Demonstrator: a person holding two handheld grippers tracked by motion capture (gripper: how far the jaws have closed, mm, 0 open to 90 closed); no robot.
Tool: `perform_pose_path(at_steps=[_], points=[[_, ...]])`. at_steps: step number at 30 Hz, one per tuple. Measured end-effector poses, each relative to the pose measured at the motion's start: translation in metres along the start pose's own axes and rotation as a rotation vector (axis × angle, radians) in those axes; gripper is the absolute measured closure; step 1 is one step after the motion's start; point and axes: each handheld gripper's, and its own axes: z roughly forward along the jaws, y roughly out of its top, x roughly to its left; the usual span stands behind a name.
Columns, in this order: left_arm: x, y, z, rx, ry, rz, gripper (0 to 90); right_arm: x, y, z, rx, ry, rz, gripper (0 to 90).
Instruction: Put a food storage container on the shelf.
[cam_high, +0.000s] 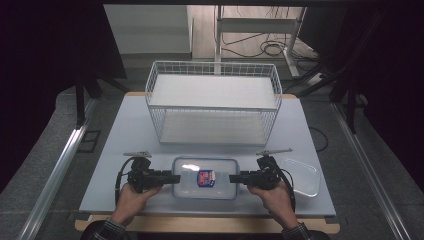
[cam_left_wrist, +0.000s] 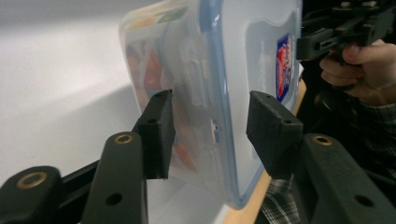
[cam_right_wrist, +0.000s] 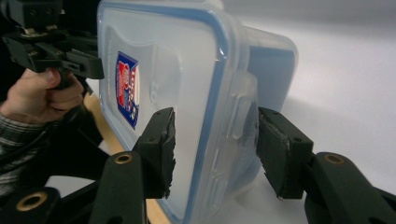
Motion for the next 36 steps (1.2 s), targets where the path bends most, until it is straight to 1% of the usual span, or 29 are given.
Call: perform_pose_path(at_steps=[1,3,5,7,9,12,17,22,28,32,36], points=[[0.000,0.000,0.000,-0.005,-0.001,-0.004,53.1,0.001,0.000,0.000,-0.008,-0.006,-0.011,49.8],[0.000,0.000,0.000,-0.017,0.003,-0.005,53.9,-0.001,0.000,-0.001,-0.026,0.000,-0.002,50.4],[-0.001,0.002,0.001,-0.017,0.015,0.000,53.9,-0.001,0.001,-0.001,-0.042,-0.010,-0.019,50.3],[-0.001,0.003,0.001,-0.021,0.015,0.002,53.8,0.002,0.002,-0.002,-0.056,-0.022,-0.036,50.2],[-0.003,0.005,0.000,-0.030,0.018,0.012,53.8,0.003,0.004,-0.005,-0.071,-0.030,-0.050,50.3],[-0.007,0.010,-0.003,-0.040,0.025,0.026,53.7,0.005,0.008,-0.007,-0.081,-0.022,-0.055,50.3],[-0.012,0.019,-0.008,-0.050,0.036,0.042,53.6,0.009,0.017,-0.012,-0.096,-0.021,-0.081,50.3],[-0.018,0.032,-0.016,-0.068,0.047,0.068,53.5,0.014,0.030,-0.017,-0.112,-0.022,-0.110,50.3],[-0.028,0.052,-0.025,-0.088,0.067,0.102,53.3,0.021,0.047,-0.027,-0.143,-0.020,-0.134,50.3],[-0.035,0.065,-0.030,-0.103,0.086,0.112,53.0,0.024,0.058,-0.033,-0.165,-0.021,-0.150,50.2],[-0.039,0.076,-0.033,-0.116,0.093,0.127,52.9,0.027,0.068,-0.037,-0.185,-0.022,-0.158,50.1]])
